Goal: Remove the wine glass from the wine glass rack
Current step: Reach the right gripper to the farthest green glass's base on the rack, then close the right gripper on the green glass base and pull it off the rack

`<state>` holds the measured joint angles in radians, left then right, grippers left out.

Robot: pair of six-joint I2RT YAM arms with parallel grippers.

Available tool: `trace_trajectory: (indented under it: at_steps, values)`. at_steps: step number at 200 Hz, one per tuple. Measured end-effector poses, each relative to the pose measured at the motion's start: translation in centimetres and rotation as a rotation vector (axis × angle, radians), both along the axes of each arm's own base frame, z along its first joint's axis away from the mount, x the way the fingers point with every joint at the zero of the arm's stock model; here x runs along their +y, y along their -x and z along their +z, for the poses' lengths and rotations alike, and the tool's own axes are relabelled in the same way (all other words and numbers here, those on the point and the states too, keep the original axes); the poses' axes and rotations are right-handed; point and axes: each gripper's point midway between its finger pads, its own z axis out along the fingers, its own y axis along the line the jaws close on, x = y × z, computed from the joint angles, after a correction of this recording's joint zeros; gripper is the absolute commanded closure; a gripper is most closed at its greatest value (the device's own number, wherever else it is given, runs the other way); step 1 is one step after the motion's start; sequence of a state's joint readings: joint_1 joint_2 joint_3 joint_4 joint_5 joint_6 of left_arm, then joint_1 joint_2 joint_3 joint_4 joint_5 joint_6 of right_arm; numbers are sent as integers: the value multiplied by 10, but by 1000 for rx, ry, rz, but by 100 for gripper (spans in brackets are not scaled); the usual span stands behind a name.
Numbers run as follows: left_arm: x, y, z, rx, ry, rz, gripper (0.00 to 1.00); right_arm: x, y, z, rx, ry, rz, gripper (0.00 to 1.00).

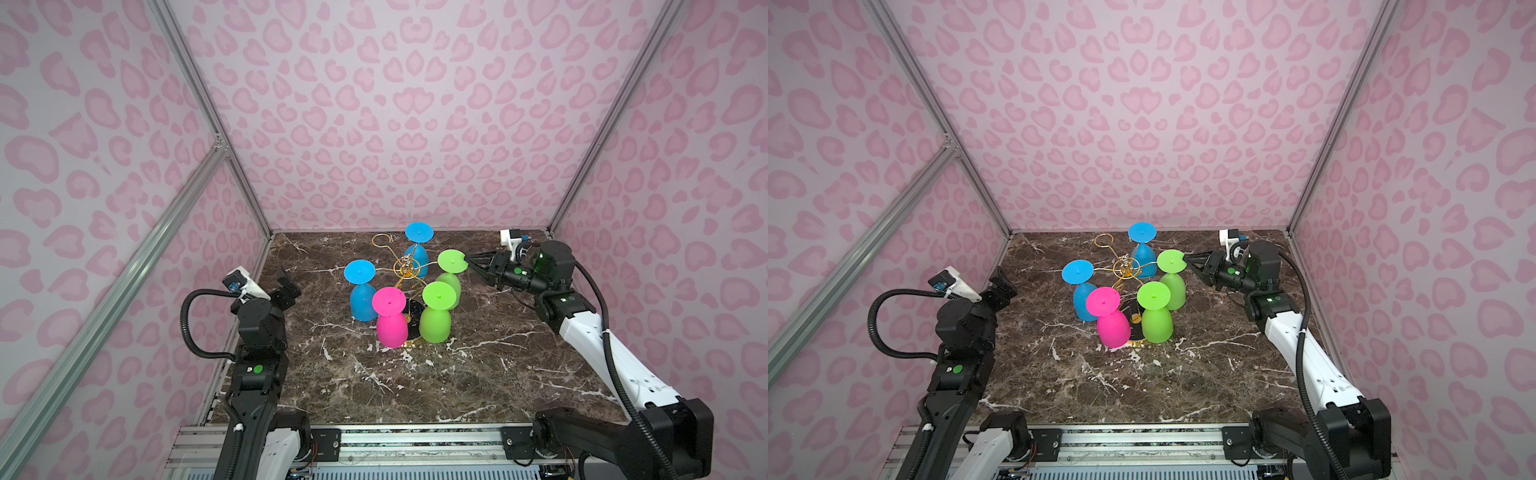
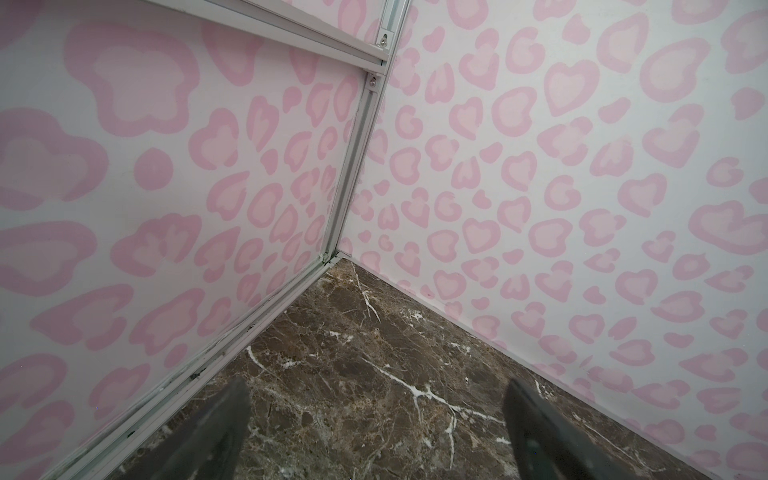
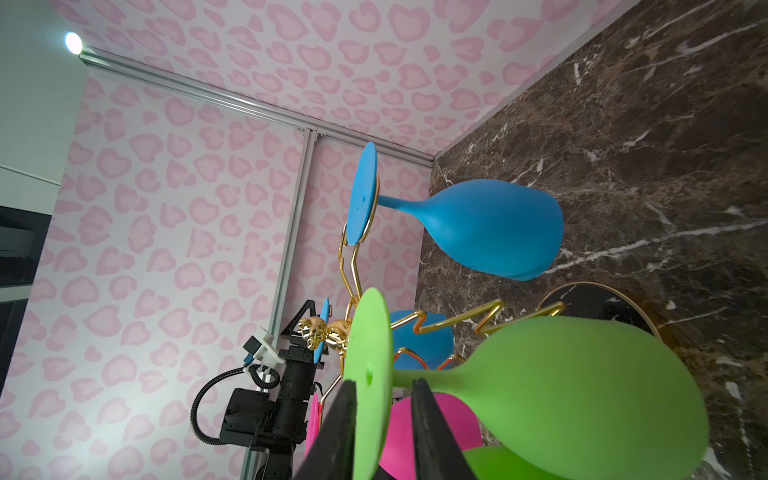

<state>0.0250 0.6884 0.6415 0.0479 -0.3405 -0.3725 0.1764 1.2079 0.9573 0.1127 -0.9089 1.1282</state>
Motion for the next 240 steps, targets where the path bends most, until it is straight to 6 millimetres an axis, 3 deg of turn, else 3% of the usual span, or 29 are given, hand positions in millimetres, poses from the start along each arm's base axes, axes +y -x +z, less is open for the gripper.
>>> trace_trajectory:
  at_steps: [133, 240]
  values:
    - [0, 0, 1, -3, 0, 2, 4, -1, -1, 2, 16, -17, -16, 100]
    - [1, 2, 2, -7, 0, 2, 4, -3, -1, 11, 39, -59, -33, 100]
